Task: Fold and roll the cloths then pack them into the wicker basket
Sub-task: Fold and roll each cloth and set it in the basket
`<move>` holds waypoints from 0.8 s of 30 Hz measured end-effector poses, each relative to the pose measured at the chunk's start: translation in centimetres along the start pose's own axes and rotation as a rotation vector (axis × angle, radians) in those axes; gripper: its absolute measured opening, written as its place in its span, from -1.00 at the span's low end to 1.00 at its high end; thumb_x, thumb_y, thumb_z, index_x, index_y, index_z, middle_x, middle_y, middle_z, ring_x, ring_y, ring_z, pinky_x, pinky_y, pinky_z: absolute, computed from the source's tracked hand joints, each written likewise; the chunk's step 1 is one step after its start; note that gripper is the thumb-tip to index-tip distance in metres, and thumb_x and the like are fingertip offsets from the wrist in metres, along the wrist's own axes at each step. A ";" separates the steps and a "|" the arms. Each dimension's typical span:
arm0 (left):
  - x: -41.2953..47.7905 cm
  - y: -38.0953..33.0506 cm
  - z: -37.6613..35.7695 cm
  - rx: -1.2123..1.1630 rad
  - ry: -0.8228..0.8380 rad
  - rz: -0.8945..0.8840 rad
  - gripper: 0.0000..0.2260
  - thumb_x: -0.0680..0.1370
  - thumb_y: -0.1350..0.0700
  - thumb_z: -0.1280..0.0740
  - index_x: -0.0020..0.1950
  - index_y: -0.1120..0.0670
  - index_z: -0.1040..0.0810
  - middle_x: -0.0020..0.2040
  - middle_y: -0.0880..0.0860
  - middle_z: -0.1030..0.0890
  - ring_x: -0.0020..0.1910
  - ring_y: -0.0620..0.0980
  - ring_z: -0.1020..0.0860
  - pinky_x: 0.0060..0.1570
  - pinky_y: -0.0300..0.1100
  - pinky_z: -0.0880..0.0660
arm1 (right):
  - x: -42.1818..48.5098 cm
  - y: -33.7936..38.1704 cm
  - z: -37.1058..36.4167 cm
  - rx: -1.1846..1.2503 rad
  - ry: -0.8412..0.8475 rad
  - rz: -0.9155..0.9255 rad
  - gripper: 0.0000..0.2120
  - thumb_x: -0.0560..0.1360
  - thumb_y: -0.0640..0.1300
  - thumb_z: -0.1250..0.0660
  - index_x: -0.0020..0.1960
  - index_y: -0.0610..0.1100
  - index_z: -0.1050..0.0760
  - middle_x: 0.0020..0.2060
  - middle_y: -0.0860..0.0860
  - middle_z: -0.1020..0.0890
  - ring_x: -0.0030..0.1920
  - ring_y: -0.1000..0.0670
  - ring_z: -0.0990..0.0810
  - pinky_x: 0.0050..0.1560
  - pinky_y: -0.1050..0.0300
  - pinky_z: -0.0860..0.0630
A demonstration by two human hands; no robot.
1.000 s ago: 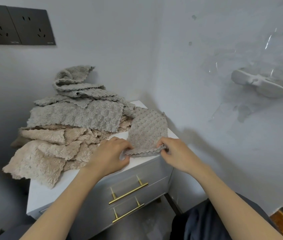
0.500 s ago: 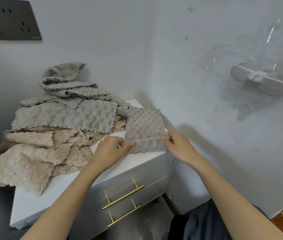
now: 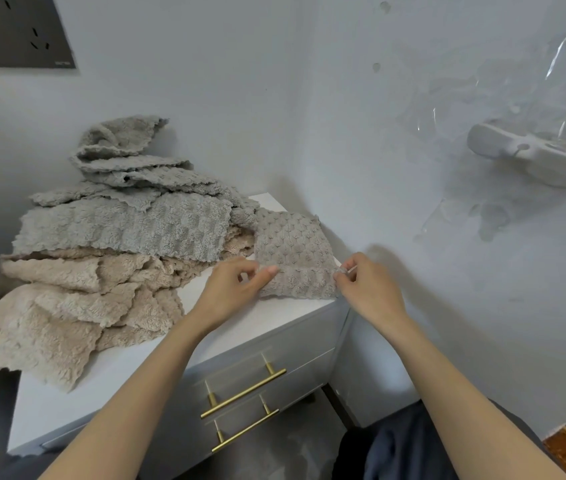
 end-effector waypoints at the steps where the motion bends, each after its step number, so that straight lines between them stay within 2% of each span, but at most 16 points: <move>1: 0.0 -0.1 0.1 -0.014 0.033 -0.012 -0.54 0.44 -0.27 -0.27 -0.41 0.11 -0.47 -0.30 -0.04 -0.45 -0.16 -0.05 -0.41 -0.07 -0.08 -0.33 | 0.0 -0.1 0.2 0.044 -0.007 0.009 -0.93 0.54 -0.05 -0.23 -0.03 -0.04 -0.40 -0.24 -0.03 -0.59 -0.12 -0.10 -0.54 -0.20 0.08 -0.39; 3: -0.2 0.1 0.0 0.097 0.095 0.012 -0.64 0.43 -0.26 -0.32 -0.39 -0.02 -0.46 -0.16 -0.03 -0.45 0.00 0.04 -0.37 0.04 -0.04 -0.34 | 0.1 -0.1 0.4 0.121 0.002 0.033 -0.94 0.55 -0.10 -0.23 -0.06 -0.06 -0.37 -0.41 0.02 -0.50 -0.28 -0.06 -0.49 -0.30 0.08 -0.31; 5: -0.4 0.5 -0.2 0.166 0.130 0.055 -0.65 0.46 -0.22 -0.35 -0.41 -0.05 -0.39 -0.14 0.00 -0.46 0.05 0.10 -0.36 0.09 -0.01 -0.36 | 0.1 -0.2 0.3 0.141 0.030 0.048 -0.94 0.56 -0.12 -0.24 -0.06 -0.07 -0.36 -0.50 0.05 -0.42 -0.38 -0.01 -0.41 -0.35 0.08 -0.26; 6: -0.4 0.5 -0.3 0.160 0.125 0.070 -0.64 0.48 -0.20 -0.33 -0.41 -0.03 -0.42 -0.20 0.02 -0.47 0.01 0.12 -0.41 0.11 0.02 -0.38 | 0.0 -0.2 0.3 0.134 0.039 0.052 -0.94 0.57 -0.12 -0.23 -0.06 -0.07 -0.36 -0.50 0.04 -0.42 -0.38 -0.02 -0.41 -0.35 0.08 -0.26; 9: -0.4 0.2 0.1 0.166 0.073 0.126 -0.62 0.55 -0.11 -0.30 -0.36 0.09 -0.62 -0.54 -0.03 -0.36 -0.36 0.06 -0.43 0.18 0.18 -0.40 | -0.2 -0.1 0.4 0.031 0.023 0.084 -0.94 0.59 -0.13 -0.19 0.00 -0.12 -0.35 -0.34 -0.07 -0.51 -0.20 -0.14 -0.47 -0.23 0.02 -0.36; 10: -0.4 0.1 0.1 0.177 0.064 0.156 -0.63 0.56 -0.10 -0.29 -0.35 0.06 -0.64 -0.59 -0.03 -0.33 -0.35 0.15 -0.48 0.17 0.20 -0.40 | -0.3 0.0 0.5 -0.008 0.002 0.110 -0.94 0.60 -0.14 -0.16 0.02 -0.14 -0.35 -0.28 -0.11 -0.52 -0.15 -0.18 -0.47 -0.21 0.00 -0.37; 12: -0.6 -0.3 0.2 0.163 0.025 0.206 -0.64 0.56 -0.14 -0.28 -0.39 -0.05 -0.60 -0.47 0.04 -0.48 -0.03 0.38 -0.52 0.18 0.20 -0.41 | -0.6 0.4 0.5 -0.016 -0.005 0.154 -0.92 0.61 -0.15 -0.14 0.05 -0.15 -0.34 -0.19 -0.13 -0.54 -0.11 -0.18 -0.47 -0.18 -0.01 -0.39; 14: -0.8 -0.8 0.2 0.126 -0.047 0.189 -0.54 0.55 -0.28 -0.15 -0.44 -0.05 -0.45 -0.24 0.03 -0.61 0.07 0.30 -0.51 0.20 0.18 -0.38 | -0.9 0.8 0.0 -0.027 0.042 0.188 -0.93 0.62 -0.13 -0.12 0.06 -0.12 -0.32 -0.17 -0.12 -0.54 -0.10 -0.17 -0.48 -0.17 -0.01 -0.40; 16: -0.8 -1.2 0.0 0.088 -0.033 0.197 -0.46 0.48 -0.43 0.03 -0.41 -0.03 -0.33 -0.08 0.01 -0.62 0.10 0.19 -0.48 0.22 0.14 -0.33 | -1.0 1.0 -0.2 -0.031 0.050 0.193 -0.95 0.63 -0.12 -0.10 0.04 -0.10 -0.29 -0.20 -0.11 -0.52 -0.11 -0.18 -0.48 -0.20 0.01 -0.37; 17: -0.8 -1.2 -0.3 0.065 0.006 0.226 -0.42 0.44 -0.48 0.08 -0.38 0.00 -0.30 -0.11 0.01 -0.59 0.11 0.17 -0.45 0.19 0.10 -0.31 | -1.0 1.0 -0.1 -0.006 0.045 0.179 -0.96 0.63 -0.13 -0.10 0.03 -0.10 -0.28 -0.21 -0.11 -0.52 -0.13 -0.18 -0.48 -0.21 0.03 -0.35; 19: -1.0 -1.2 -0.7 0.043 0.075 0.265 -0.40 0.40 -0.51 0.02 -0.38 0.03 -0.23 -0.27 0.01 -0.48 0.06 0.14 -0.40 0.04 0.02 -0.30 | -0.9 1.0 0.1 0.051 0.050 0.150 -0.96 0.63 -0.14 -0.10 0.02 -0.11 -0.27 -0.23 -0.15 -0.52 -0.15 -0.19 -0.48 -0.22 0.03 -0.33; 22: -1.2 -1.1 -0.9 0.077 0.075 0.249 -0.48 0.47 -0.36 -0.21 -0.41 0.05 -0.29 -0.34 0.02 -0.45 0.00 0.11 -0.40 0.03 -0.02 -0.34 | -1.0 1.0 0.3 0.103 0.062 0.119 -0.93 0.62 -0.15 -0.12 0.02 -0.15 -0.29 -0.28 -0.12 -0.50 -0.20 -0.18 -0.48 -0.20 -0.02 -0.37; 24: -1.0 -0.6 -0.6 0.044 0.030 0.253 -0.51 0.52 -0.25 -0.25 -0.41 0.08 -0.29 -0.40 0.03 -0.41 -0.07 0.12 -0.44 -0.05 -0.07 -0.35 | -1.1 1.0 0.4 0.140 0.077 0.098 -0.93 0.62 -0.13 -0.15 0.02 -0.12 -0.31 -0.35 -0.04 -0.47 -0.24 -0.14 -0.46 -0.20 0.00 -0.37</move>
Point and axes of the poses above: each hand's wrist, its own x-axis towards the middle knuckle, its own z-axis out of the back of the hand, y = z × x, the point moved 4 cm from there along x, towards the middle knuckle
